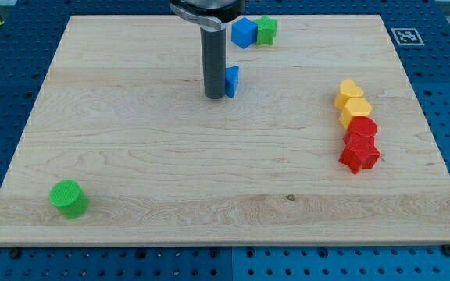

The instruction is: Keep blue triangle diagonal to the blue cube

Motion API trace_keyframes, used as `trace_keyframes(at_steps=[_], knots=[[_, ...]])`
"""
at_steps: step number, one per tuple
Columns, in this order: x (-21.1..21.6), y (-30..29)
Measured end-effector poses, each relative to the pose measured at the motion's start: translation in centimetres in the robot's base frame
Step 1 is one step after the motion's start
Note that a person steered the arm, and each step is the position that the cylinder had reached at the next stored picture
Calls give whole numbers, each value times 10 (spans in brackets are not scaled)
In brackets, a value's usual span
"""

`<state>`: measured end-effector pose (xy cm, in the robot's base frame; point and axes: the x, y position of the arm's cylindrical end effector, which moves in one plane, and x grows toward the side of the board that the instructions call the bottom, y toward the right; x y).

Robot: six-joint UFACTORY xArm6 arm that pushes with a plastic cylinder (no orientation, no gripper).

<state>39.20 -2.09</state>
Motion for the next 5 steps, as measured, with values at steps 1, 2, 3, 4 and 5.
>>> trace_keyframes(at_steps=[1, 2, 3, 4, 5], knots=[[0, 0], [12, 0], [23, 0], [24, 13], [24, 46]])
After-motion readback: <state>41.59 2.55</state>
